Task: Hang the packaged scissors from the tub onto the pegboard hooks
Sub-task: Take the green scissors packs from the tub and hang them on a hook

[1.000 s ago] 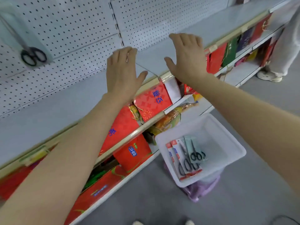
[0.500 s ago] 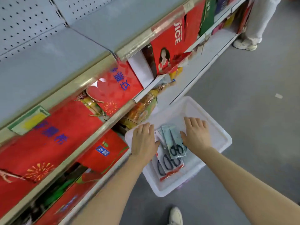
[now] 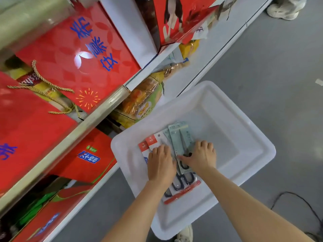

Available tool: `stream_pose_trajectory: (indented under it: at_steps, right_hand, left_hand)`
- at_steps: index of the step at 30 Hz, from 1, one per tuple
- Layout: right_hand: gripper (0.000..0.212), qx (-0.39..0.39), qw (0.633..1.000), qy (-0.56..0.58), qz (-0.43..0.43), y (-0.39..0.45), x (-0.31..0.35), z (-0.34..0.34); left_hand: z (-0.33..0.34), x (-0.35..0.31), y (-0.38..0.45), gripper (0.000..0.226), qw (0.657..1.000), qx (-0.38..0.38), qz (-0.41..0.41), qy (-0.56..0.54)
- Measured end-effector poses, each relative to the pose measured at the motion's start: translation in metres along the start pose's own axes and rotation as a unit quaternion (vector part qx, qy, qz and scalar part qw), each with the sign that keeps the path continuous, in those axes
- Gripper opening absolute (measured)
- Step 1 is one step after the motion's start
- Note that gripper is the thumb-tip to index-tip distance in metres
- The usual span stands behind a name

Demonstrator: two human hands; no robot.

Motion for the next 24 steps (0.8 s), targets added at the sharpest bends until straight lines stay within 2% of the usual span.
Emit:
stream_pose_trajectory:
  at_steps: [3,9,11,13,14,16,18,21,24]
  right_hand:
    - [0.098,0.009,0.999,0.012,0.033,0.006,0.004,0.010]
    - [0.074,0.050,0.983,0.153,0.093,0.013,-0.017,0.010]
    - [0.070,0.036,0.976,0.182,0.114,0.011,-0.037,0.002]
    - [0.075,0.024,0.974,0.188,0.128,0.006,-0.056,-0.008]
    - [0.078,0.020,0.973,0.189,0.134,0.003,-0.065,-0.013]
    - [0.084,0.007,0.969,0.202,0.141,-0.003,-0.078,-0.022]
    - [0.088,-0.017,0.963,0.227,0.144,-0.011,-0.086,-0.033]
    - [0.093,-0.058,0.956,0.257,0.129,-0.024,-0.090,-0.055]
    - [0.092,-0.076,0.950,0.281,0.117,-0.032,-0.092,-0.070]
  left_hand:
    - [0.001,0.004,0.006,0.041,0.999,-0.019,-0.017,-0.040]
    - [0.004,0.013,0.021,0.037,0.982,-0.037,-0.100,-0.157]
    - [0.015,0.018,0.026,0.034,0.957,-0.026,-0.177,-0.229]
    - [0.028,0.020,0.032,0.033,0.913,-0.029,-0.278,-0.296]
    - [0.033,0.018,0.035,0.042,0.887,-0.039,-0.329,-0.321]
    - [0.045,0.007,0.043,0.079,0.849,-0.038,-0.413,-0.329]
    - [0.060,-0.010,0.051,0.107,0.843,-0.014,-0.454,-0.290]
    - [0.073,-0.016,0.066,0.100,0.844,-0.013,-0.464,-0.268]
    - [0.074,-0.017,0.065,0.103,0.842,-0.028,-0.478,-0.250]
Point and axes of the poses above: each hand's wrist, its own y-axis towards the middle knuckle, its own z-axis out of the palm, x = y × z, the point moved 9 cm from there along y, towards the middle knuckle, and after that the axes turned 8 degrees about -y, right-handed, at the moved point
